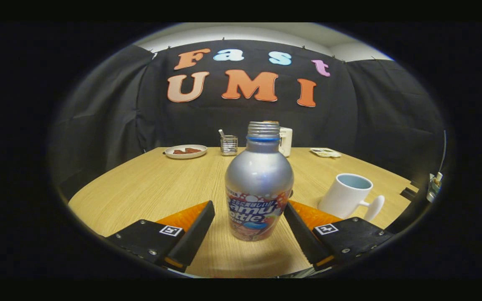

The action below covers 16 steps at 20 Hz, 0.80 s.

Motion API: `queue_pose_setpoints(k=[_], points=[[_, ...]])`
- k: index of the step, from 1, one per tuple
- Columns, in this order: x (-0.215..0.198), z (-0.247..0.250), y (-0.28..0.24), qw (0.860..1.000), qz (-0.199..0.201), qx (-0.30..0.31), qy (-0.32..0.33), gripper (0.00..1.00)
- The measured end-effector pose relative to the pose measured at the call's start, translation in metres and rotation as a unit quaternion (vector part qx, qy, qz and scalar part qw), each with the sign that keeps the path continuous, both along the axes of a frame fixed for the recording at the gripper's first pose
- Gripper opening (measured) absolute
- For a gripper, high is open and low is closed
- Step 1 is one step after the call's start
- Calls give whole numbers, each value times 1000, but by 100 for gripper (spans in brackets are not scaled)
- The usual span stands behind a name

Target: Take the bottle from table, then pour the juice into the cup, finally place the bottle on the coaster

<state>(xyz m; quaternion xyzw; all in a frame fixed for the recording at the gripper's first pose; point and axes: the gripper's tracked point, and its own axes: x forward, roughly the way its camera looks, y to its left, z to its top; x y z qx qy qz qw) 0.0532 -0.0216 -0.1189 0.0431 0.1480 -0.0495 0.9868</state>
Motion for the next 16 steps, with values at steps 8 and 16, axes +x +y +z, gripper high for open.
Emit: queue_pose_setpoints(k=[8, 16], points=[[14, -6, 2, 1000, 8, 14, 9, 99], [12, 4, 2, 999, 9, 38, -9, 76]])
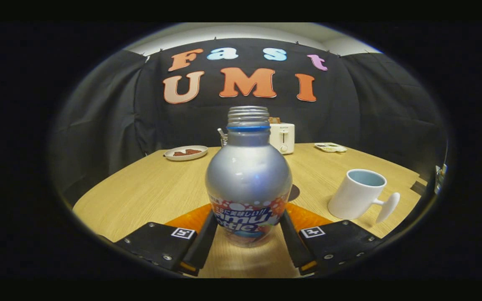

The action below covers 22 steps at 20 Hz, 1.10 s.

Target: Take the bottle from table, then pour the juice into the cup, finally place the bottle on the coaster

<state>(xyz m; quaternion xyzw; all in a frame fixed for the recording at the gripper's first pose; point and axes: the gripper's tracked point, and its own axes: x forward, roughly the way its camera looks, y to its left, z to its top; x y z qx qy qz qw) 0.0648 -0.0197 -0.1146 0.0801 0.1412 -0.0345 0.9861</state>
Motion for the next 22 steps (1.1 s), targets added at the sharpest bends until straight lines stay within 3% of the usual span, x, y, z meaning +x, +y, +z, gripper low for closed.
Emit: queue_pose_setpoints(k=[11, 17, 22], points=[[-9, 40, -15, 991, -25, 130, -26, 76], [9, 41, -21, 973, -42, 228, -18, 77], [27, 43, -24, 946, -62, 319, -16, 76]])
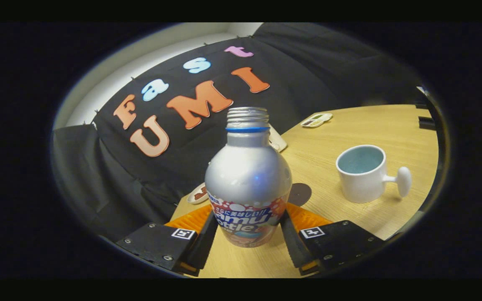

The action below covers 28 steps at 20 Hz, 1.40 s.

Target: Take the bottle from table, then pour the juice into the cup, finally place the bottle on the coaster

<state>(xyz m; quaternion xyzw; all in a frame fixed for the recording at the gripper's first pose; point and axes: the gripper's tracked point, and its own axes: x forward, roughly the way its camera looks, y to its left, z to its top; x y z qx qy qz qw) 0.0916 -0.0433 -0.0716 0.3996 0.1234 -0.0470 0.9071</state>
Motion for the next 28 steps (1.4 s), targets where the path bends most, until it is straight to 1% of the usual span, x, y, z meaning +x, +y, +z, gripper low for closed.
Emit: queue_pose_setpoints(k=[4, 6, 9, 16, 21, 25, 28], points=[[12, 5, -4, 996, -19, 91, -5, 76], [16, 6, -7, 990, -30, 139, -2, 76], [18, 11, -11, 980, -44, 193, -9, 76], [27, 25, -8, 949, -58, 309, -20, 76], [33, 32, -10, 925, -71, 373, -19, 76], [34, 36, -9, 908, -79, 412, -16, 76], [36, 41, -13, 893, -88, 441, -28, 76]])
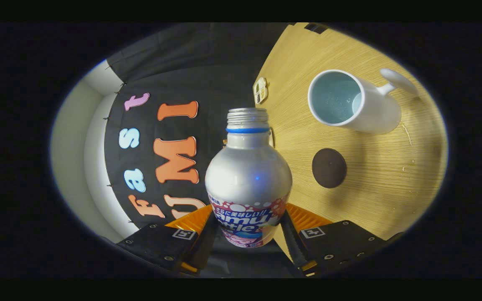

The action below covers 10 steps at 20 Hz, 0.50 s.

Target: Take the bottle from table, then pour the juice into the cup, finally place the bottle on the coaster

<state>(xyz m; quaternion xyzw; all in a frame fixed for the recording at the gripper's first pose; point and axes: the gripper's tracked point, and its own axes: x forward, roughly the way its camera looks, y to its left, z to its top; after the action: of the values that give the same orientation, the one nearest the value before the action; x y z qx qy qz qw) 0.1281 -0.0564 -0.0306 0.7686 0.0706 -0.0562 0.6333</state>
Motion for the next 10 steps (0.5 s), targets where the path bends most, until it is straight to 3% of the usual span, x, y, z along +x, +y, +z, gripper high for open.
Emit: queue_pose_setpoints(k=[10], points=[[3, 2, -12, 997, -23, 72, 5, 76]])
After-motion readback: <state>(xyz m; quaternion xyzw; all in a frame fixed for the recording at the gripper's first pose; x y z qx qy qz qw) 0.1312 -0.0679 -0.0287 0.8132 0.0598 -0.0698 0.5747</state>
